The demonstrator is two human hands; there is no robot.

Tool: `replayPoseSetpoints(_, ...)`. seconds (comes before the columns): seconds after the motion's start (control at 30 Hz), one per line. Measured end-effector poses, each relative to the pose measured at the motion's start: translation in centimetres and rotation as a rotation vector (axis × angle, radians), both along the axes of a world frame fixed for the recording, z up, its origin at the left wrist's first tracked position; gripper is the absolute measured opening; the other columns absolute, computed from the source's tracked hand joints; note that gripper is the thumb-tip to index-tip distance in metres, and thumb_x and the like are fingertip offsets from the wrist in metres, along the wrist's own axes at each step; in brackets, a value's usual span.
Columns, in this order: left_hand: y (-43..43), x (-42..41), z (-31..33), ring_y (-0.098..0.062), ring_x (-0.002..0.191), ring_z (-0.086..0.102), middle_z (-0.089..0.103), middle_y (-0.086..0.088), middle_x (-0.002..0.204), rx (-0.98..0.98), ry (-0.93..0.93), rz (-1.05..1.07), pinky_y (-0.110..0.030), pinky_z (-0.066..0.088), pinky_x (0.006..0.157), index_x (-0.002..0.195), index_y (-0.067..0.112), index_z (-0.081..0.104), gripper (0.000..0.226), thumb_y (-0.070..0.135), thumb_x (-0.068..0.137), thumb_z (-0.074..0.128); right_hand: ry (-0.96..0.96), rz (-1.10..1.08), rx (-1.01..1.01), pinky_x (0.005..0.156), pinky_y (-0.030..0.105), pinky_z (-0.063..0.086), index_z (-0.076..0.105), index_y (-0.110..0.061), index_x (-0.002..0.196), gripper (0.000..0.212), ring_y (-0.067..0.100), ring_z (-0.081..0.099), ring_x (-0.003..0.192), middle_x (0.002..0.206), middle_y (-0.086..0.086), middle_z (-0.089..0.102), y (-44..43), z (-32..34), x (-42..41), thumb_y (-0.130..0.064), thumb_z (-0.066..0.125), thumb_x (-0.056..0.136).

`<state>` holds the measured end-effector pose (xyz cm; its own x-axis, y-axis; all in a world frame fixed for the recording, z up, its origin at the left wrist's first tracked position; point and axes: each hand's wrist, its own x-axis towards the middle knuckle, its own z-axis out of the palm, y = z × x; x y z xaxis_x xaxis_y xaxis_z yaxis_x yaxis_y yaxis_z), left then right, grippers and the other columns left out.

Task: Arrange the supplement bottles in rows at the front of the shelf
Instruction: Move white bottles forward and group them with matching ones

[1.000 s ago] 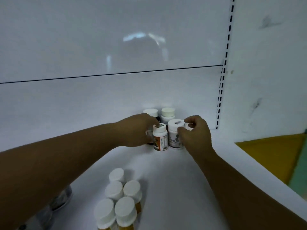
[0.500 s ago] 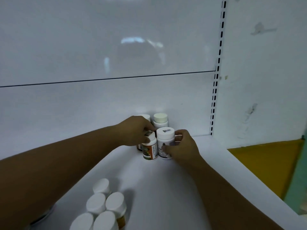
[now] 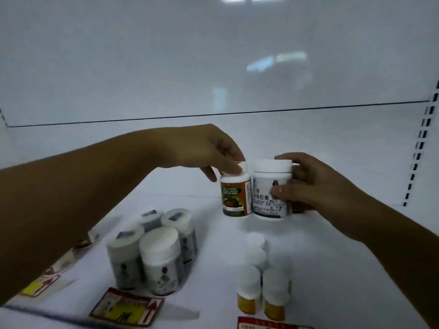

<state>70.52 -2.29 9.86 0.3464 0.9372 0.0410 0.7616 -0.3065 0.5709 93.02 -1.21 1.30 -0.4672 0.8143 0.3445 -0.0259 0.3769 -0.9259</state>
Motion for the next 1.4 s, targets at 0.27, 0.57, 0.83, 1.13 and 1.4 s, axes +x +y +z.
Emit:
replayPoseSetpoints(0.27, -5.0, -11.2, 1.8, -0.011, 0.084, 0.071, 0.075, 0.005, 0.095, 0.162, -0.118, 0.097, -0.022, 0.057, 0.063, 0.108, 0.017, 0.070, 0.028, 0.019, 0.081, 0.068, -0.076, 0.090, 0.075, 0.060, 0.026, 0.057, 0.053, -0.033, 0.115, 0.050, 0.014, 0.071, 0.082, 0.097, -0.001, 0.070, -2.3, 4.8, -11.1, -0.003, 0.066, 0.077)
replayPoseSetpoints(0.57, -6.1, -22.2, 1.1, -0.009, 0.082, 0.071, 0.075, 0.007, 0.090, 0.166, -0.142, 0.131, -0.022, 0.059, 0.068, 0.105, 0.018, 0.071, 0.025, 0.018, 0.080, 0.069, -0.184, 0.088, 0.146, 0.060, 0.019, 0.054, 0.060, -0.028, 0.104, 0.040, 0.010, 0.069, 0.081, 0.097, 0.001, 0.069, -2.3, 5.7, -22.8, -0.001, 0.067, 0.075)
replayPoseSetpoints(0.83, -3.2, -29.5, -1.2, -0.012, 0.082, 0.069, 0.068, 0.013, 0.088, 0.115, -0.058, 0.290, -0.022, 0.059, 0.070, 0.102, 0.017, 0.070, 0.026, 0.015, 0.077, 0.074, -0.230, 0.105, 0.137, 0.062, 0.020, 0.055, 0.056, -0.027, 0.102, 0.047, 0.015, 0.068, 0.081, 0.103, 0.005, 0.062, -0.7, 5.1, -27.4, -0.002, 0.073, 0.067)
replayPoseSetpoints(1.13, -1.3, -33.5, -5.6, -0.008, 0.072, 0.063, 0.069, -0.002, 0.100, -0.025, 0.071, 0.446, -0.020, 0.057, 0.061, 0.091, 0.013, 0.071, 0.019, 0.009, 0.073, 0.073, -0.423, 0.148, 0.137, 0.070, 0.021, 0.054, 0.059, -0.041, 0.104, 0.057, 0.011, 0.065, 0.094, 0.112, -0.009, 0.063, 1.9, 3.7, -30.3, -0.005, 0.077, 0.064)
replayPoseSetpoints(1.4, -0.6, -33.8, -5.5, -0.019, 0.085, 0.065, 0.069, -0.014, 0.101, -0.241, 0.218, 0.327, -0.029, 0.059, 0.070, 0.091, 0.009, 0.068, 0.023, 0.009, 0.071, 0.077, -0.591, 0.010, 0.058, 0.065, 0.028, 0.058, 0.062, -0.039, 0.099, 0.058, 0.018, 0.066, 0.092, 0.108, -0.005, 0.063, 2.8, 2.8, -29.5, -0.007, 0.085, 0.056)
